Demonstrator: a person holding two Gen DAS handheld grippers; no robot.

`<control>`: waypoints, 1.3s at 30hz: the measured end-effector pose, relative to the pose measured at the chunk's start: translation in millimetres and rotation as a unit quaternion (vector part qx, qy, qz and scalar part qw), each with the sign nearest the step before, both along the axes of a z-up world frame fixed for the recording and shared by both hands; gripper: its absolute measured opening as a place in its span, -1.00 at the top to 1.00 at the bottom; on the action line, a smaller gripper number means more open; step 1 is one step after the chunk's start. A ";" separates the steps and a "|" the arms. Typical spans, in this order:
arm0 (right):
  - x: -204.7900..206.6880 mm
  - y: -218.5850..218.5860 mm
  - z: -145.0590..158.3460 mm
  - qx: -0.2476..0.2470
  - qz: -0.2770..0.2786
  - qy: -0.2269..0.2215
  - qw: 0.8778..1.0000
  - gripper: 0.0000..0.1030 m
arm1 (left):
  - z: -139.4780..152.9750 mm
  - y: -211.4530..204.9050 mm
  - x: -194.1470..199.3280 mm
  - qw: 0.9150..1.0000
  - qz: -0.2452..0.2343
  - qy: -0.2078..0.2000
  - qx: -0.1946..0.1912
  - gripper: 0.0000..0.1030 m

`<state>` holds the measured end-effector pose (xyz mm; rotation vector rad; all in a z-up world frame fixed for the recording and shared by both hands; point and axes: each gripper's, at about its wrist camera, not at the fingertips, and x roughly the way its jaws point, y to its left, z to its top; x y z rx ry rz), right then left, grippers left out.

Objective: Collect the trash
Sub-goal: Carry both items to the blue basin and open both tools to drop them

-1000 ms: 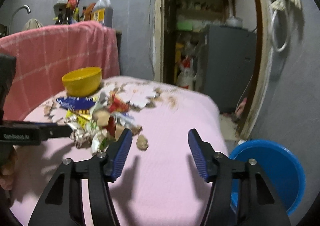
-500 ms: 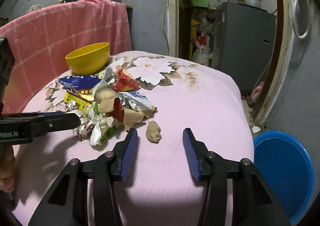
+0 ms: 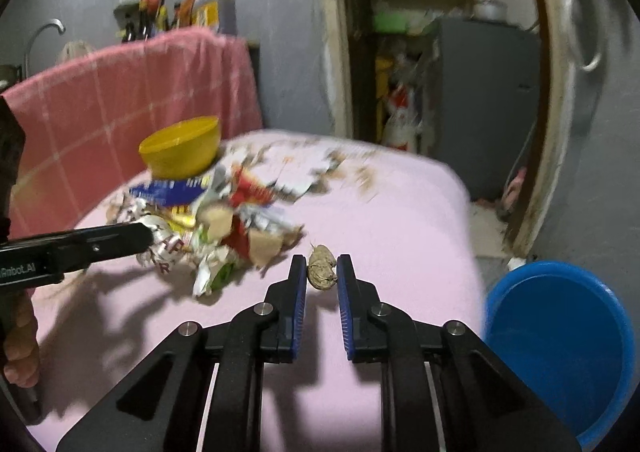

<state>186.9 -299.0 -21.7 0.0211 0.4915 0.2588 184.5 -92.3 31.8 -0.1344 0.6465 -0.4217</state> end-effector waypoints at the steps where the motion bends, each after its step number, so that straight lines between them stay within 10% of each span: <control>1: -3.2 -4.5 3.5 0.003 -0.010 -0.010 1.000 0.74 | 4.9 -6.9 -2.4 1.000 -0.006 -0.013 0.002 0.47; 10: -50.5 -98.4 32.8 0.012 -0.187 -0.106 0.977 0.74 | 35.6 -129.8 12.3 0.990 -0.125 -0.063 -0.006 0.47; 23: -47.6 -196.5 -14.2 0.053 -0.305 0.026 0.950 0.72 | -24.6 -289.3 78.9 0.976 -0.187 0.080 0.073 0.44; 32: -49.1 -213.3 -21.8 0.077 -0.319 0.056 0.943 0.49 | -65.2 -295.5 101.1 0.966 -0.189 0.157 0.081 0.39; 39: -53.0 -203.6 -5.2 0.068 -0.324 0.014 0.944 0.44 | -36.0 -261.3 85.2 0.973 -0.187 0.129 0.051 0.30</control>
